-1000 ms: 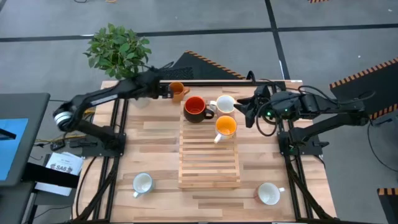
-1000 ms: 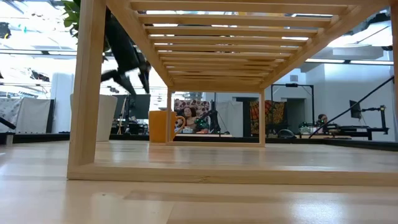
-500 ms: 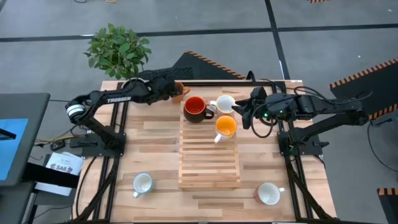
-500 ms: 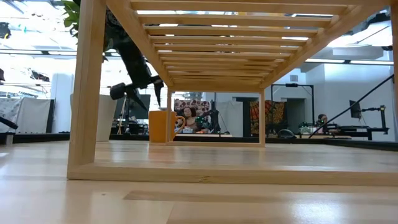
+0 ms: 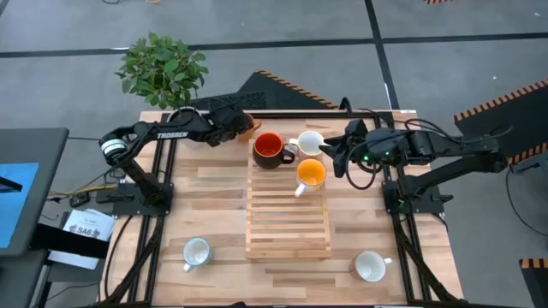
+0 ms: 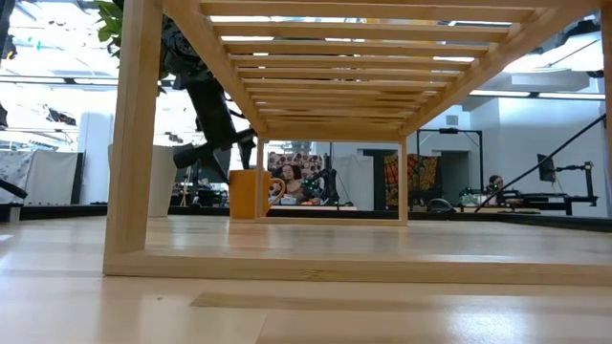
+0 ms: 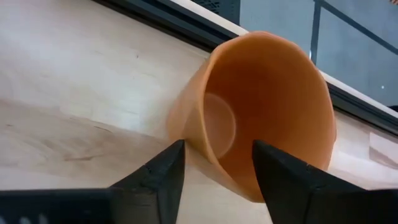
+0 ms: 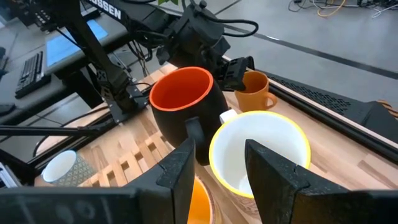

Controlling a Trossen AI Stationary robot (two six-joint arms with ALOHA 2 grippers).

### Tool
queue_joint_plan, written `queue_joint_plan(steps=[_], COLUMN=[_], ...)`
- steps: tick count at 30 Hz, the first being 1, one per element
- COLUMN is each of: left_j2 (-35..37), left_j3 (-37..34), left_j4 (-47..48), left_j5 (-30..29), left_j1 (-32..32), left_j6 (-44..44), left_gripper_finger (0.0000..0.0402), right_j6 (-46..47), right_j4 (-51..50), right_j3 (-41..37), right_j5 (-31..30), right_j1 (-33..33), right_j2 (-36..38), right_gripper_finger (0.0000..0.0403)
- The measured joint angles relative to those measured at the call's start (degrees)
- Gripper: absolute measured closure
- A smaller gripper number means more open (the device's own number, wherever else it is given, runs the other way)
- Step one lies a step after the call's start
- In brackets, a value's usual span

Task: Place coffee mugs
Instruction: Put the orange mug on the shelf

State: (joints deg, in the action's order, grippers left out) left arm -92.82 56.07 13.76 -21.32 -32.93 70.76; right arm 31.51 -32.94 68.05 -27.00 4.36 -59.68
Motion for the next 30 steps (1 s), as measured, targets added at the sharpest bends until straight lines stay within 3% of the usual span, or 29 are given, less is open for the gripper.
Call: queue_joint_plan(steps=[8,15,22,26,30], left_j2=[0.6,4.7,16.9,25.4,33.1], left_j3=[0.0,0.0,0.0,0.0,0.4], left_j4=[1.1,7.9,21.3,32.3,41.1], left_j5=[2.0,2.5,-1.6,0.9,2.1], left_j1=[0.0,1.1,4.0,9.6,18.7], left_j6=[-6.6,-12.7,-19.2,-20.0,-12.3], left_gripper_finger=[0.0386,0.0396,0.0398,0.0398,0.0399], right_j6=[0.0,0.0,0.0,0.0,0.0], right_j4=[0.0,0.0,0.1,0.1,0.1], right_j3=[0.0,0.0,0.0,0.0,0.0], right_j5=[0.0,0.0,0.0,0.0,-0.1], right_j1=[0.0,0.0,0.0,0.0,0.0], right_j2=[0.0,0.0,0.0,0.0,0.0], right_gripper_finger=[0.0237,0.0237,0.0237,0.0237,0.0237])
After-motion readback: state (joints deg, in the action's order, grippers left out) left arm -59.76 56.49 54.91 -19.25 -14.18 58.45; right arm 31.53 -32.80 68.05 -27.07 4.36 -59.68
